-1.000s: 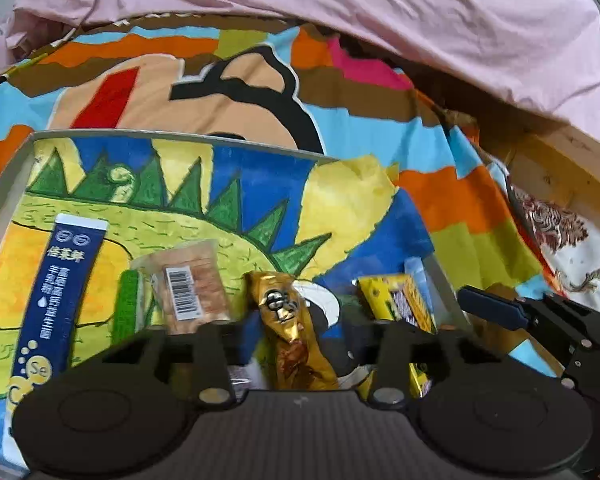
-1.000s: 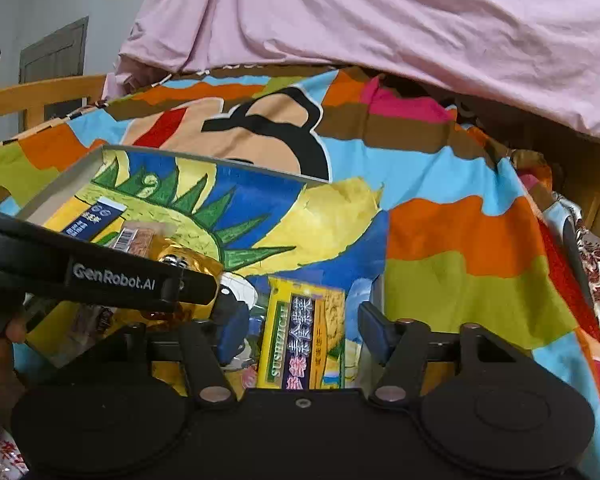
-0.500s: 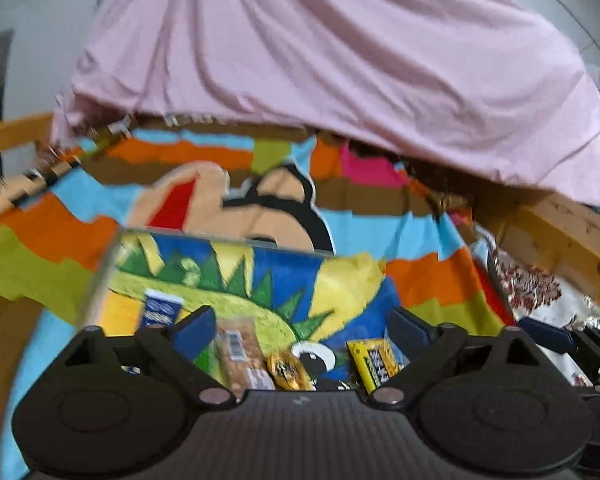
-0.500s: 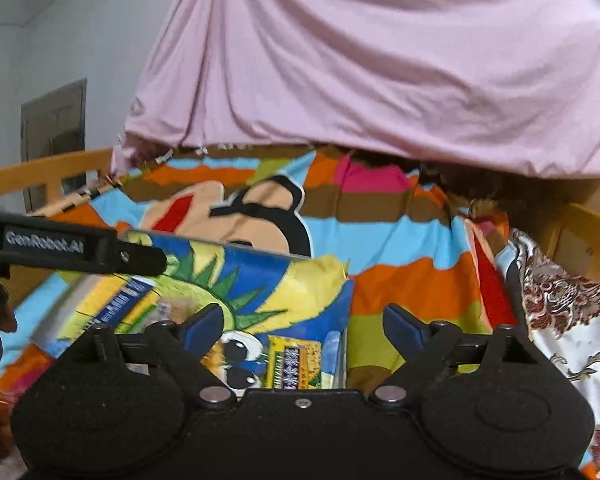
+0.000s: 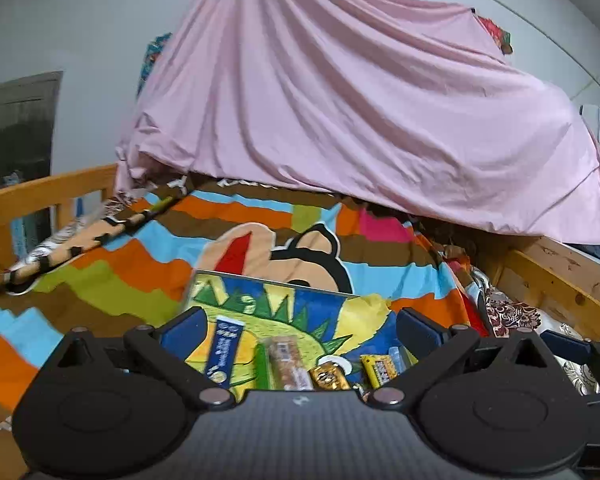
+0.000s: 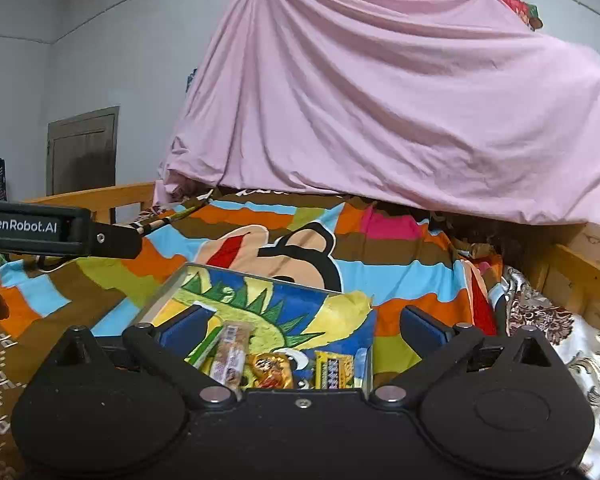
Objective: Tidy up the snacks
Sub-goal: 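Open both tools to drop the sausage and biscuit pack into the tray, then move both tools back toward the snacks beside the tray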
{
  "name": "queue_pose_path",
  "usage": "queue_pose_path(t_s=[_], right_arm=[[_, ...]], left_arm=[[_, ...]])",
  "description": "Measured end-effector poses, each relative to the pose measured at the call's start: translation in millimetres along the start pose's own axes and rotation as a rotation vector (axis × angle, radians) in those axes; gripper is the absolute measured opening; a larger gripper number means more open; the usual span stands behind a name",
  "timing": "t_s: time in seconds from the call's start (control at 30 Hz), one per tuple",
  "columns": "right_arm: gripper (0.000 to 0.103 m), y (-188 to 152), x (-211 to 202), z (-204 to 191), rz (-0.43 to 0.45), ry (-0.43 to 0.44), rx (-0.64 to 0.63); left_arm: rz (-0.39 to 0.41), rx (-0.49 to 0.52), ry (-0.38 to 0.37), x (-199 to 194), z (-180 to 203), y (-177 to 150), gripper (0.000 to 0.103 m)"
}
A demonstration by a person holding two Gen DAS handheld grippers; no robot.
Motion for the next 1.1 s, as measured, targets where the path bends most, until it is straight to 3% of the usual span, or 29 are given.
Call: queue_pose_path(t_s=[0.6, 1.1], right_arm=[[0.102, -21.2, -88.2, -32.1, 0.0, 0.0, -0.045], [0.102, -54.5, -105.7, -25.5, -0.049, -0.008, -0.032]], left_arm=[[-0.014, 0.009, 0.058, -105.6, -27.9, -44.3, 0.102], [-0.059, 0.061, 0.077, -127.1, -23.6, -84.4, 0.103]])
Point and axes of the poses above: each gripper's, at about its wrist camera, not at the fingertips, and x roughly the way its jaws point, z to its right, y to its top, the point moved 7 cm from there along x, roughly the way its jaws point, and after that the axes turned 13 degrees about x, right-handed, at the moved point
